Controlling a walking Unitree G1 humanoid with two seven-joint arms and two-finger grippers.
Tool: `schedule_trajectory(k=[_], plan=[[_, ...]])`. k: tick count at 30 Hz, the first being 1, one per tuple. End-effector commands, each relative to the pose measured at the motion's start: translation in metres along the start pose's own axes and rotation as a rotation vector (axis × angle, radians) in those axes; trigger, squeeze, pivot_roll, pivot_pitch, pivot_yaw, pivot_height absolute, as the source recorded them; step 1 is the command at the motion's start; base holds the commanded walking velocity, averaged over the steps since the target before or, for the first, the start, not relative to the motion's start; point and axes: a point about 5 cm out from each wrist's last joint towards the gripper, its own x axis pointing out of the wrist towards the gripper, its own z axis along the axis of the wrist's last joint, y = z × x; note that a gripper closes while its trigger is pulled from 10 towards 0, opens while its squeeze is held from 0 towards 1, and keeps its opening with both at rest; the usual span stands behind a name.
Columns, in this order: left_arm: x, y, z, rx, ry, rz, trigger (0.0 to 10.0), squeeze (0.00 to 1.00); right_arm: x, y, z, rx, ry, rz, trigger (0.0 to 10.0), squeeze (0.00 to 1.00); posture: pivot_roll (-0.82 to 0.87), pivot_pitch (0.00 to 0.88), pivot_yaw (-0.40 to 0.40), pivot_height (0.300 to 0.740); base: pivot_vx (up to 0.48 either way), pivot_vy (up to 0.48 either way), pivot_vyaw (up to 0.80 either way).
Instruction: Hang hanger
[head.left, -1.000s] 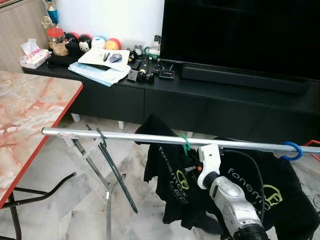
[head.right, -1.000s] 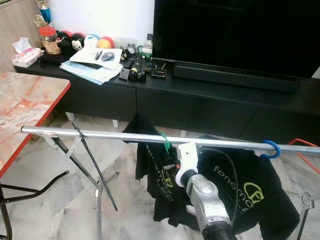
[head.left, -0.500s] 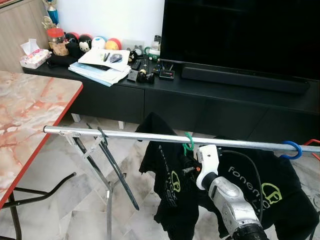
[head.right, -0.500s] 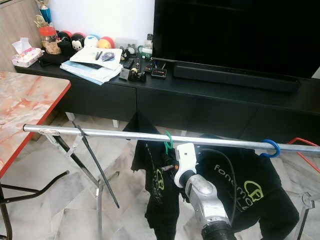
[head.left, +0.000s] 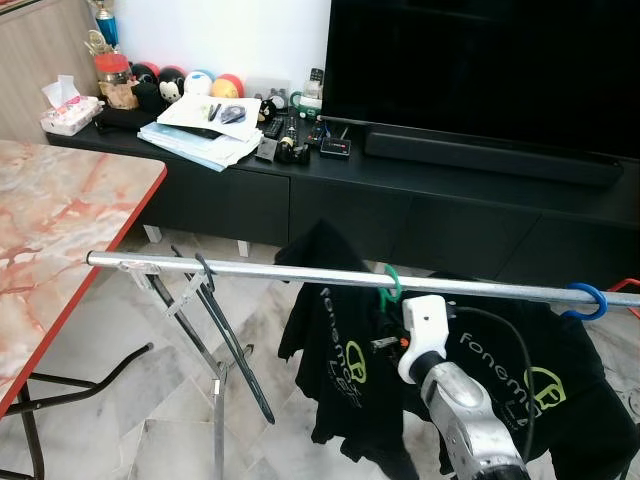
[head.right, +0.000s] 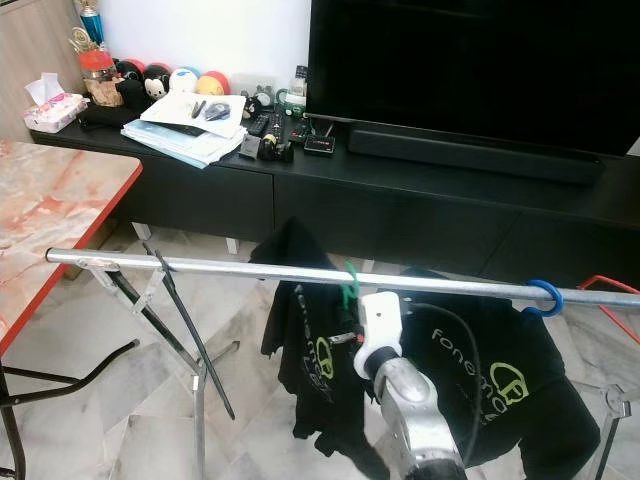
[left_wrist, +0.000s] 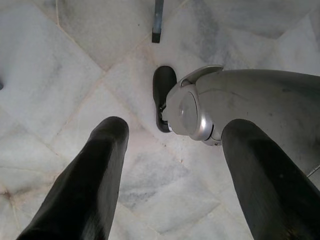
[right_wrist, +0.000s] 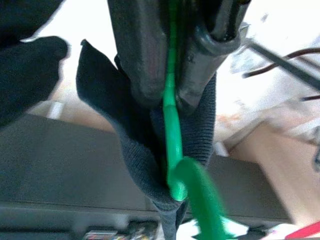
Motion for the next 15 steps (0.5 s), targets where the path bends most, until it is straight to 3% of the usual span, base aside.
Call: schedule_trajectory(k=[1, 11, 15], plan=[[-0.002, 0.000, -0.011, -0.012, 0.036, 0.002, 10.0, 0.00, -0.008, -0.007, 0.014, 0.000, -0.097, -0.074, 0.0, 0.00, 0.11, 0.123, -0.057, 0.740, 0.000, 0.000, 0.00], [-0.003, 0.002, -0.011, -0.002, 0.041, 0.001, 10.0, 0.00, -0.042, -0.009, 0.014, 0.008, -0.192, -0.183, 0.0, 0.00, 0.10, 0.108, -0.046, 0.740, 0.000, 0.000, 0.00], [-0.003, 0.003, -0.012, 0.015, 0.048, 0.000, 10.0, 0.00, -0.054, -0.005, 0.005, 0.029, -0.172, -0.184, 0.0, 0.00, 0.09, 0.101, -0.038, 0.740, 0.000, 0.000, 0.00]])
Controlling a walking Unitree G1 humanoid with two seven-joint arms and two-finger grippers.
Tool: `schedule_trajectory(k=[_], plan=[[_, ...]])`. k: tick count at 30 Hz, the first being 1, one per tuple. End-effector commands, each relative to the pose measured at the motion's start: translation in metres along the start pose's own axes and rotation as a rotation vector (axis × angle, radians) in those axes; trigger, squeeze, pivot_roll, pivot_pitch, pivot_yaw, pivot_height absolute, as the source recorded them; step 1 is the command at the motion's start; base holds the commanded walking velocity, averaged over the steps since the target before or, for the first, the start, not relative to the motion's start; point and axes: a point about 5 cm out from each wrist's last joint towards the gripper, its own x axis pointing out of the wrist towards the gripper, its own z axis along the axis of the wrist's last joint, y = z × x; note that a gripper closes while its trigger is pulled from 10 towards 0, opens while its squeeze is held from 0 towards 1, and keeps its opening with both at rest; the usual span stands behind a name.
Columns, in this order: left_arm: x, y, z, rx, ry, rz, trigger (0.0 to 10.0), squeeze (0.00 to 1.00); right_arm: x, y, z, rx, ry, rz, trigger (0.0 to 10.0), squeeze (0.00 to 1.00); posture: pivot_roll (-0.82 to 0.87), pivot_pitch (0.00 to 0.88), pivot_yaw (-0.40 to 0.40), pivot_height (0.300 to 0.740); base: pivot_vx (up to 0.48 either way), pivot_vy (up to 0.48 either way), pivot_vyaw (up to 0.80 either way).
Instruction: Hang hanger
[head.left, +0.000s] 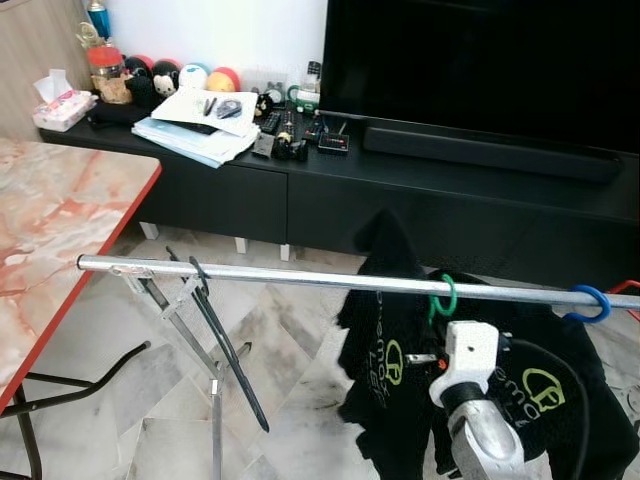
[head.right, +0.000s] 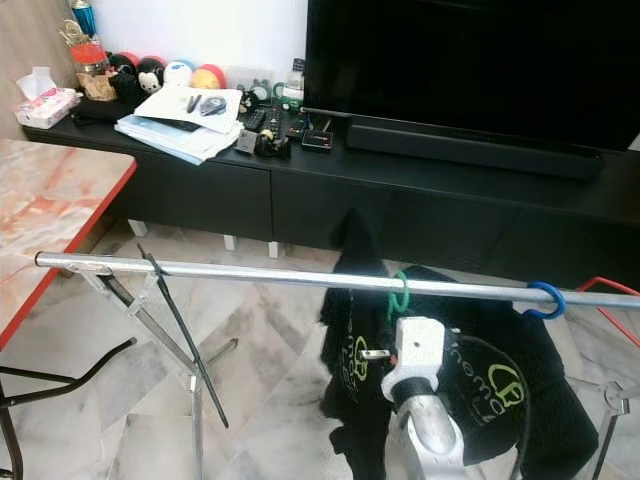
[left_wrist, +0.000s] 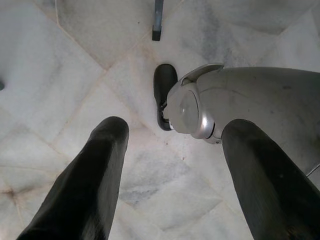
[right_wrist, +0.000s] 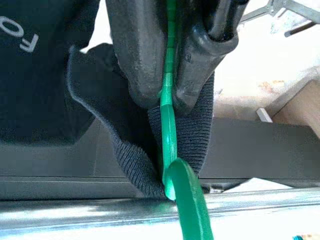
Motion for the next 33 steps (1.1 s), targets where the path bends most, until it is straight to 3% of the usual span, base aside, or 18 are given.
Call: schedule_trajectory(k=[1, 15, 16, 17, 18, 33], plan=[[-0.003, 0.002, -0.011, 0.003, 0.041, 0.003, 10.0, 0.00, -0.006, -0.002, 0.006, 0.003, -0.034, -0.011, 0.0, 0.00, 0.09, 0.096, -0.035, 0.740, 0.000, 0.000, 0.00], [-0.004, 0.005, -0.013, 0.014, 0.038, 0.040, 10.0, 0.00, -0.025, 0.001, -0.024, 0.045, 0.083, -0.044, 0.0, 0.00, 0.08, 0.048, -0.027, 0.740, 0.000, 0.000, 0.00], [-0.004, 0.005, -0.013, 0.016, 0.029, 0.048, 10.0, 0.00, -0.025, -0.003, -0.030, 0.068, 0.109, -0.078, 3.7, 0.00, 0.09, 0.046, -0.023, 0.740, 0.000, 0.000, 0.00], [-0.004, 0.005, -0.013, 0.016, 0.029, 0.048, 10.0, 0.00, -0.025, -0.003, -0.030, 0.068, 0.109, -0.078, 3.7, 0.00, 0.09, 0.046, -0.023, 0.740, 0.000, 0.000, 0.00], [-0.004, 0.005, -0.013, 0.017, 0.028, 0.055, 10.0, 0.00, -0.025, -0.007, -0.033, 0.086, 0.124, -0.113, 10.0, 0.00, 0.08, 0.038, -0.020, 0.740, 0.000, 0.000, 0.00], [-0.007, 0.008, -0.020, 0.008, 0.029, 0.076, 10.0, 0.00, -0.005, -0.015, -0.032, 0.096, 0.128, -0.155, 10.0, 0.00, 0.10, 0.000, -0.024, 0.740, 0.000, 0.000, 0.00]])
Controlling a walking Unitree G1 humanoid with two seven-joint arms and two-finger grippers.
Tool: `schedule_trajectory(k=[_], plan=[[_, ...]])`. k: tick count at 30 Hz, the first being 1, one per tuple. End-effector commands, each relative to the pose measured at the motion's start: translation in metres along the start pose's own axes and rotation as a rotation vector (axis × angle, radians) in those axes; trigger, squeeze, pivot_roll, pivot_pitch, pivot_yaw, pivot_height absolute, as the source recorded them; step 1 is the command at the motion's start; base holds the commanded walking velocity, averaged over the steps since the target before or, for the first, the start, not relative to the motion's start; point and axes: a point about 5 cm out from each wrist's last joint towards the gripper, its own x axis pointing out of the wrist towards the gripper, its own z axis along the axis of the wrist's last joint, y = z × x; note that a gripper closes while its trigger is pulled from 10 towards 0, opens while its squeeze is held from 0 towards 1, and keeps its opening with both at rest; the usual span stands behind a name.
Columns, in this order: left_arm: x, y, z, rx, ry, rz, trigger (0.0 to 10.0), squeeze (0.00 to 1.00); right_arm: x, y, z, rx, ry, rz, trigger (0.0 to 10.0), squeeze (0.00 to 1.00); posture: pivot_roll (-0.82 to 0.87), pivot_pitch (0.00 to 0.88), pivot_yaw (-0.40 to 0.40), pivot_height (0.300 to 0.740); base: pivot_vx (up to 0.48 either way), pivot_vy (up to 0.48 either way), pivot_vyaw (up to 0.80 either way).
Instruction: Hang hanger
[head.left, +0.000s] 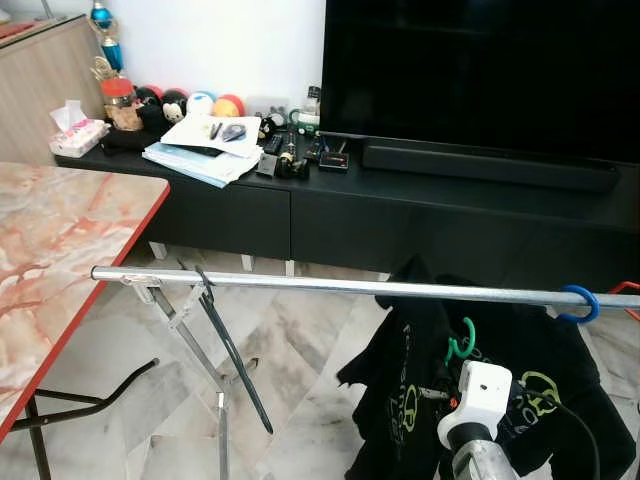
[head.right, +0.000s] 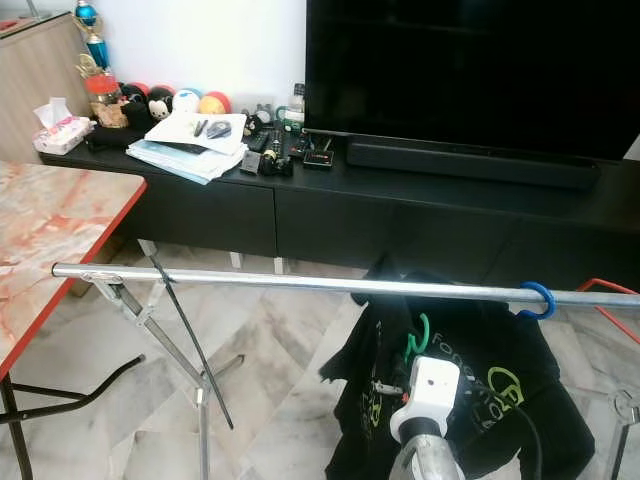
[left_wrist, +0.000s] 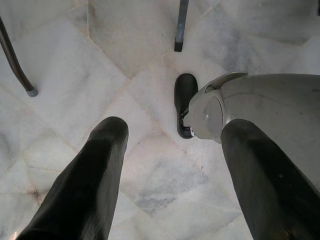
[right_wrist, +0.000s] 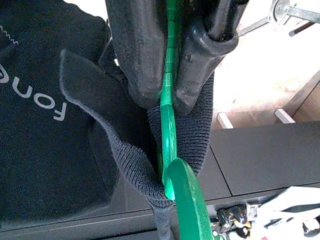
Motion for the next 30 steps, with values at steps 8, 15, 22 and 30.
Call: schedule_trajectory(k=[8, 15, 22, 30], plan=[[-0.003, 0.001, -0.011, -0.002, 0.029, 0.008, 10.0, 0.00, 0.007, -0.005, 0.009, 0.000, -0.040, -0.018, 10.0, 0.00, 0.09, 0.000, -0.029, 0.740, -0.161, 0.000, 0.00], [-0.002, 0.000, -0.010, 0.004, 0.031, 0.003, 10.0, 0.00, 0.011, -0.008, 0.013, 0.019, -0.055, -0.040, 10.0, 0.00, 0.08, 0.000, -0.028, 0.740, -0.280, 0.000, 0.00], [-0.002, -0.002, -0.010, -0.002, 0.028, 0.000, 10.0, 0.00, 0.012, -0.008, 0.011, 0.022, -0.046, -0.031, 10.0, 0.00, 0.08, 0.000, -0.033, 0.740, -0.285, 0.000, -0.11], [-0.002, -0.002, -0.010, -0.002, 0.029, -0.002, 10.0, 0.00, 0.014, -0.002, 0.013, 0.024, -0.061, -0.012, 10.0, 0.00, 0.09, 0.000, -0.032, 0.740, -0.286, 0.000, -0.10]])
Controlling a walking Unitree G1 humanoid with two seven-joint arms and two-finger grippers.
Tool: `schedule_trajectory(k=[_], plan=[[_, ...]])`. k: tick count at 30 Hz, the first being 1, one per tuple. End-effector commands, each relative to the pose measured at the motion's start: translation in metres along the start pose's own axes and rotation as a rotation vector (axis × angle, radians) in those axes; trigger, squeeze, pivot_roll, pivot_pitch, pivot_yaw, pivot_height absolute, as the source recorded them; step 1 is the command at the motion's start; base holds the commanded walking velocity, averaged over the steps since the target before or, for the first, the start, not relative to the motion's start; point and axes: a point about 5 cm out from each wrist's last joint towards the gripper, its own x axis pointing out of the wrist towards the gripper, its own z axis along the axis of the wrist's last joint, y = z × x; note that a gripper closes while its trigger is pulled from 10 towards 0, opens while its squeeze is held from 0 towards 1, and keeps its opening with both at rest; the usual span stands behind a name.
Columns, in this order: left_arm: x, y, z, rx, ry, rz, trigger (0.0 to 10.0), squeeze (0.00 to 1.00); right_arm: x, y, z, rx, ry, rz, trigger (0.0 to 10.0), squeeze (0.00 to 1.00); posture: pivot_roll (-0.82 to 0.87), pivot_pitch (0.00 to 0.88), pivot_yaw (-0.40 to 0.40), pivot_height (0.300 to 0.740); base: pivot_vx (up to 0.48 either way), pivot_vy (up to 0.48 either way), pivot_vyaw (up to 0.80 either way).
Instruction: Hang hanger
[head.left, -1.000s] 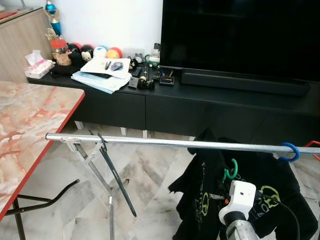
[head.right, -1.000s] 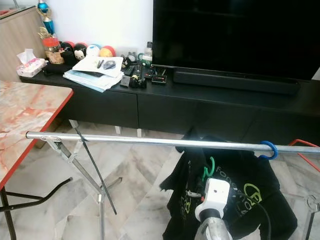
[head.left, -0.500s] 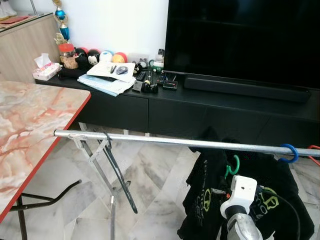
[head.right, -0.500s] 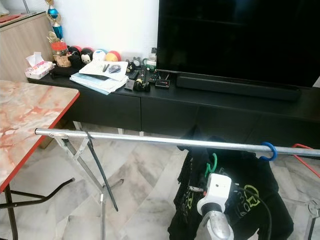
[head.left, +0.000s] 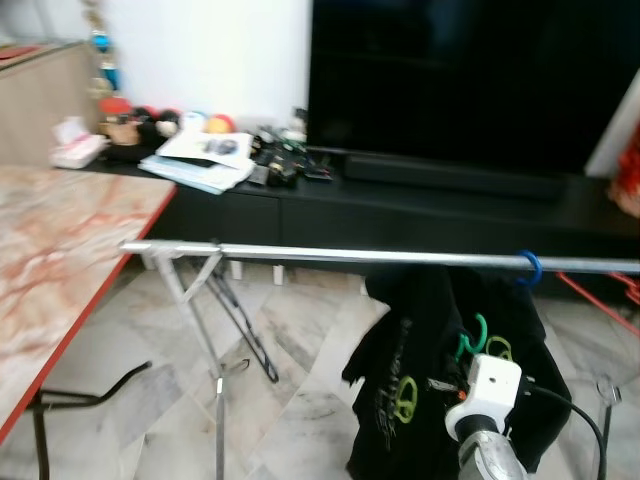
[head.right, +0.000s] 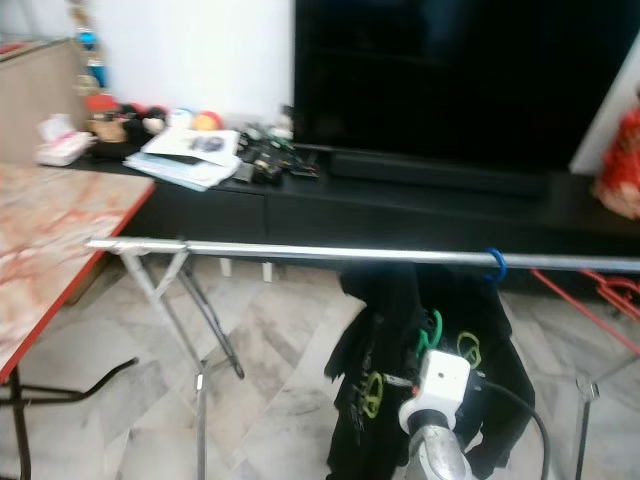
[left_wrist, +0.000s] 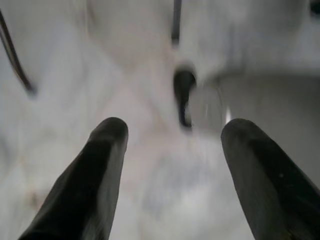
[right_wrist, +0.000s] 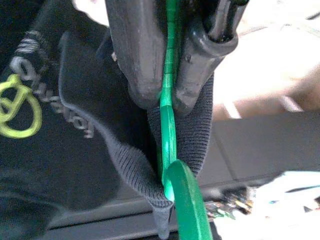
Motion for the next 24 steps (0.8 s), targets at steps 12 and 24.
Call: schedule_trajectory(k=[12, 24], plan=[[-0.0028, 0.0057, -0.0069, 0.002, 0.032, 0.008, 10.0, 0.00, -0.0007, -0.0081, 0.0027, -0.003, -0.016, -0.040, 10.0, 0.00, 0.08, 0.027, -0.026, 0.740, -0.289, 0.000, 0.00], [-0.0022, 0.0059, -0.0045, -0.007, 0.024, 0.011, 10.0, 0.00, 0.0060, -0.0021, 0.0025, -0.027, 0.011, -0.019, 10.0, 0.00, 0.08, 0.062, -0.036, 0.740, -0.287, 0.000, 0.00]])
